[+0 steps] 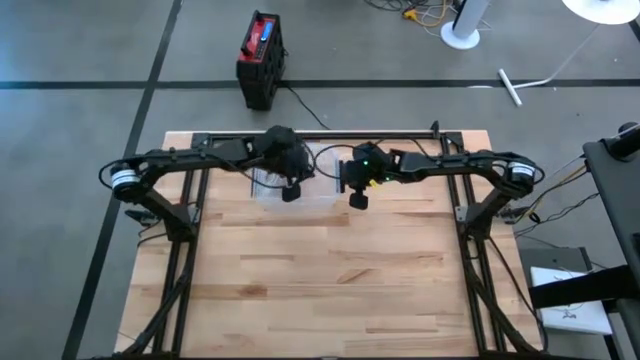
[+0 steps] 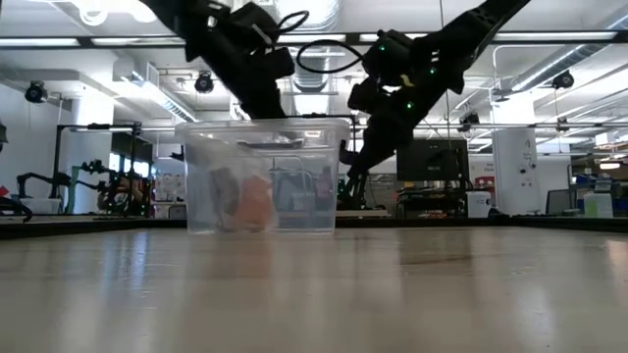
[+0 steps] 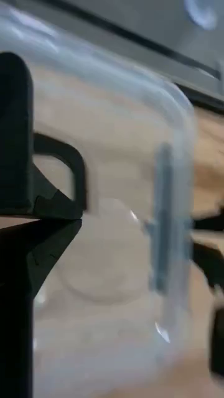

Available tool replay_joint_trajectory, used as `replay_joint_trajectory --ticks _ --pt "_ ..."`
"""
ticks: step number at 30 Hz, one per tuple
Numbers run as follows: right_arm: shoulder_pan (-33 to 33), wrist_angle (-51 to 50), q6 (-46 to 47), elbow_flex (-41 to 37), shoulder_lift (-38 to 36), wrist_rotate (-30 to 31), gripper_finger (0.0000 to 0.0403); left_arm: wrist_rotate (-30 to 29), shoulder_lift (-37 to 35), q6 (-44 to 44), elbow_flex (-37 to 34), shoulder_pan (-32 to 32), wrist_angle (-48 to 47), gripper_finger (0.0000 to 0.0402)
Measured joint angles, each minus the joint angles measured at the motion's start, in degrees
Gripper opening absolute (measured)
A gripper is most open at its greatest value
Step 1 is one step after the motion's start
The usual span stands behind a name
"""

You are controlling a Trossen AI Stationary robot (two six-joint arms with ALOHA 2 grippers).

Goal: Roll bandage
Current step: Close the transparent bin

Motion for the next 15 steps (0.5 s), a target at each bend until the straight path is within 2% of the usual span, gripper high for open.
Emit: replay_joint_trajectory --ticks 3,6,9,15 --pt "0.0 0.6 -0.4 -0.6 -1.8 -0.6 0.0002 6.9 -2.0 -0.2 -6.7 0.2 9.7 0.0" --pt "-0.1 1.7 -0.1 -0.9 -4.2 -0.7 0.0001 9.4 -3.0 -0.7 -12.9 -0.1 19.5 0.0" --pt "0.2 0.8 0.5 -1.4 -5.6 -3.4 0.0001 12.7 -3.0 -1.2 -17.9 -0.7 28.8 0.0" --pt "0.5 -1.6 -0.1 -1.5 -6.6 -5.2 0.0001 14.0 -3.3 -3.4 -22.9 -0.9 40.2 0.0"
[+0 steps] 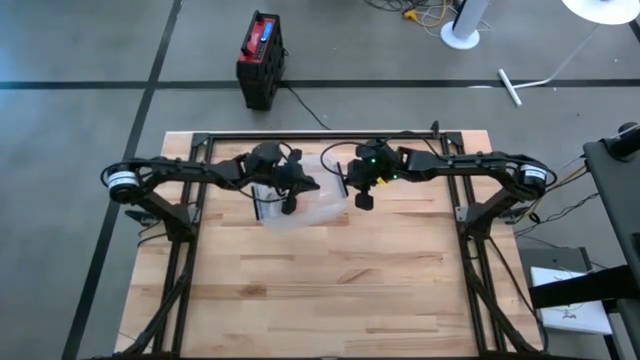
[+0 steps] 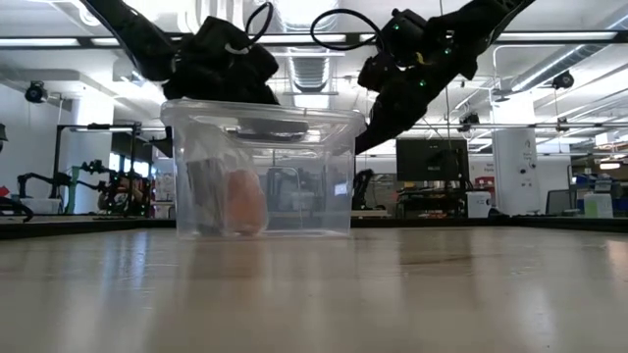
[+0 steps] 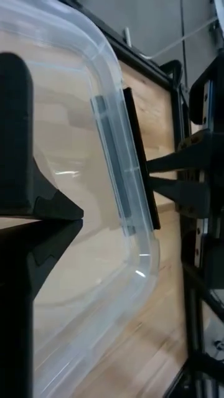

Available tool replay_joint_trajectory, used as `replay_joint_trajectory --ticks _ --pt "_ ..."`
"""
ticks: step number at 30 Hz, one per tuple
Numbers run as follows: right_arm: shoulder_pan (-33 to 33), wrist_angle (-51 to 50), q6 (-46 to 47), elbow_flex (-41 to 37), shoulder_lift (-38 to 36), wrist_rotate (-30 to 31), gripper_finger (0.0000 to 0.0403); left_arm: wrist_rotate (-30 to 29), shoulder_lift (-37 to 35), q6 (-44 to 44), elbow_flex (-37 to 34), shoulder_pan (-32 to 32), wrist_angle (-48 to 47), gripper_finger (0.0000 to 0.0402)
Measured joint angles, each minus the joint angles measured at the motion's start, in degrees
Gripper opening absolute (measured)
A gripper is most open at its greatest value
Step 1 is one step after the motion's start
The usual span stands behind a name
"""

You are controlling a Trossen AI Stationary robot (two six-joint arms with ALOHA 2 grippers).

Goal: Roll bandage
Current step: Close the transparent bin

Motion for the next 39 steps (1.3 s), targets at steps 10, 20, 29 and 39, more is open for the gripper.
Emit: replay_joint_trajectory --ticks 10,20,29,39 --pt "0.4 -3.2 3.7 1.8 0.2 2.1 0.0 -2.8 3.7 -2.4 -0.6 0.0 3.8 0.0052" --pt "3.1 -24.9 -1.5 15.5 5.1 7.0 0.0 -2.8 7.2 -3.5 -0.6 0.0 9.7 0.0121" --pt "4.0 -43.7 -8.4 32.6 15.8 7.5 0.0 -3.7 7.5 -4.8 -0.6 0.0 10.0 0.0158" --pt "6.7 -53.5 -9.5 43.5 20.6 7.8 0.0 -4.4 7.5 -6.4 -0.6 0.2 9.7 0.0164"
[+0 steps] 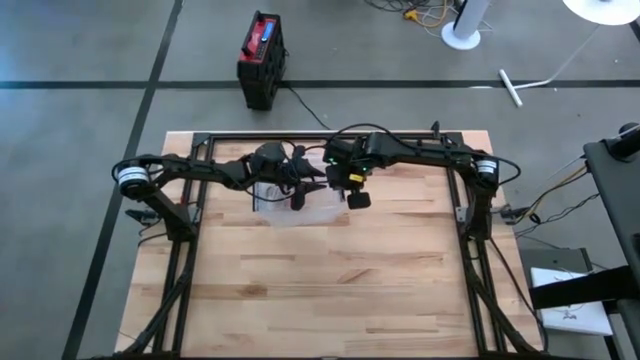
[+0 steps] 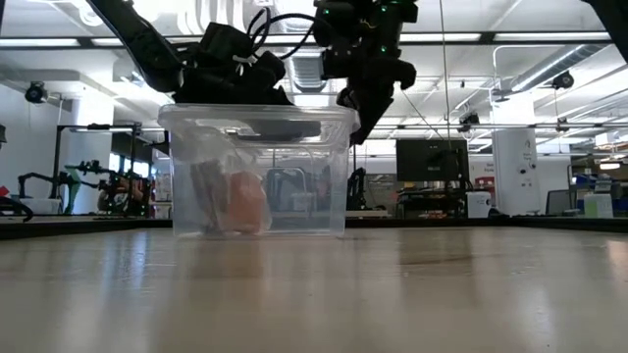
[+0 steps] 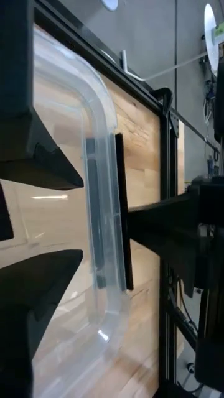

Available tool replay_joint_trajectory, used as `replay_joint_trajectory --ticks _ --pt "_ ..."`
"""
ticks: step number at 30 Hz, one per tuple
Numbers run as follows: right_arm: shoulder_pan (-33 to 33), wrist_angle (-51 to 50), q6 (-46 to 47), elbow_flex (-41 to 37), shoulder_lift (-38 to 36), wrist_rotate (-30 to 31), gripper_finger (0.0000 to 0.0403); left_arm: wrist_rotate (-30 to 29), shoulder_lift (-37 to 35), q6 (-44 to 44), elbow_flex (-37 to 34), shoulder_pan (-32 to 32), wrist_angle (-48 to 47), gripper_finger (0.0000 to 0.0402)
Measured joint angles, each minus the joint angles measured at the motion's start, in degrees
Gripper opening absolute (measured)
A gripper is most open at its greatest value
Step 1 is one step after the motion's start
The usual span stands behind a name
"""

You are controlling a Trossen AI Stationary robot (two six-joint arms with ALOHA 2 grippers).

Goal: Roll bandage
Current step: Close the transparent bin

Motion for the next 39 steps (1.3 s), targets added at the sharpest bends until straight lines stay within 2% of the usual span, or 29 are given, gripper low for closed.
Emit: replay_joint_trajectory --ticks 4,11,16,18,21,24,29,34,37,39 --pt "0.3 -0.2 0.4 0.2 0.0 -0.2 0.0 -0.1 0.0 -0.1 0.0 0.0 0.1 0.0162" --pt "0.4 -1.8 3.4 -0.1 -1.3 3.2 0.0 -0.7 -0.8 -0.3 0.0 -0.1 1.1 0.0169" --pt "0.4 -1.8 5.7 -3.4 -6.5 4.6 0.0 -0.8 -6.7 -1.1 -0.5 -0.8 -1.8 0.0189" --pt "0.4 0.0 7.1 -5.9 -9.7 5.3 0.0 1.5 -10.8 -0.6 -0.3 -1.1 -4.0 0.0197" --pt "0.4 9.2 8.1 -10.9 -15.6 5.4 0.0 5.1 -19.0 0.1 0.1 -1.4 -6.9 0.0209" --pt "0.6 24.2 8.7 -17.9 -20.4 2.5 0.0 4.9 -26.8 0.1 0.0 -2.0 -15.4 0.022" --pt "0.6 53.5 11.4 -29.0 -22.5 -0.5 0.0 -2.2 -39.1 -3.1 0.2 -4.3 -29.2 0.0233" --pt "0.5 73.1 13.3 -31.9 -16.8 -2.2 0.0007 -3.5 -46.3 -7.2 0.1 -6.0 -39.4 0.0254" --pt "0.6 83.2 17.3 -31.0 -10.8 -7.0 0.0034 -3.6 -49.3 -7.9 0.2 -6.2 -45.2 0.0268" --pt "0.6 87.9 20.5 -29.6 -6.8 -7.5 0.0059 -3.9 -50.4 -9.1 0.2 -6.2 -48.5 0.0277"
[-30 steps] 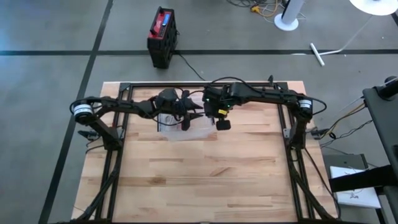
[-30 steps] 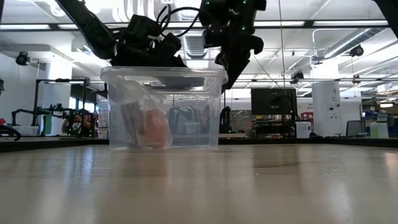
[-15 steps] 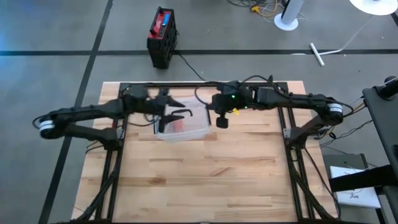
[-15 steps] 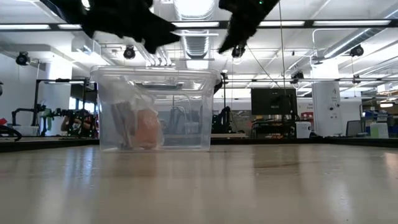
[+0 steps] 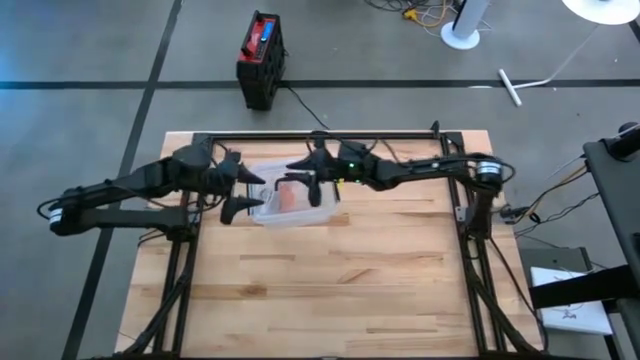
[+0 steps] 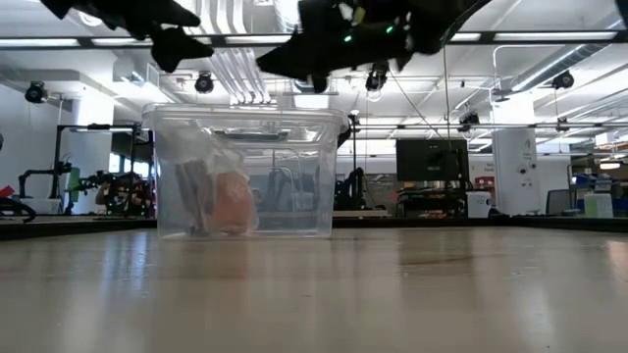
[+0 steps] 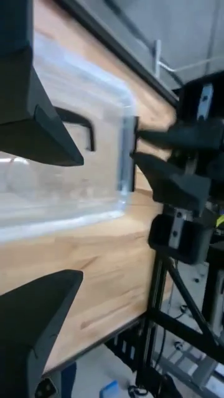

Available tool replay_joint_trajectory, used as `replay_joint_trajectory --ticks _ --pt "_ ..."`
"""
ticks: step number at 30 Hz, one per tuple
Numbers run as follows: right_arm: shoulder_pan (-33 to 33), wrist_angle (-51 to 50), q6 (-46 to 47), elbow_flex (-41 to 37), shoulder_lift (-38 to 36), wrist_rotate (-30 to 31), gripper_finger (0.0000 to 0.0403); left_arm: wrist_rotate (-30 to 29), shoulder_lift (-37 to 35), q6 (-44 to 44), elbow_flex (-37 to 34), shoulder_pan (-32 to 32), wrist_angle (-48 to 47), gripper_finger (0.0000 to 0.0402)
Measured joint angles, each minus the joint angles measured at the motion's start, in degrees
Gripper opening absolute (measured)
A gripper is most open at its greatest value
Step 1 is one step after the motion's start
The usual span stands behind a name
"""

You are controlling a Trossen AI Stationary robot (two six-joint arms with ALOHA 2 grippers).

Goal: Roll bandage
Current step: Close the transparent bin

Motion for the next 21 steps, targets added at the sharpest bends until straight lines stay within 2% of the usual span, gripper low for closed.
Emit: replay_joint_trajectory --ticks 3,5,9,13,21 --pt "0.1 7.7 5.5 2.2 6.0 0.4 0.01 0.0 -1.9 -2.1 0.0 -0.4 -2.9 0.0289" --pt "0.4 9.2 7.5 4.2 9.4 2.1 0.0125 1.0 -3.0 -2.1 0.0 -1.1 -2.8 0.0294" --pt "0.9 5.3 11.1 8.2 14.3 3.6 0.0165 3.5 -4.7 -1.9 -0.1 -3.2 -2.9 0.0297" --pt "1.9 0.9 9.1 9.3 15.3 4.3 0.0187 3.6 -6.1 -3.5 -0.9 -5.5 -2.9 0.0288" --pt "4.1 -25.1 -1.3 7.6 6.8 4.3 0.0184 -0.4 -8.4 -11.2 -5.6 -8.0 -5.8 0.0264"
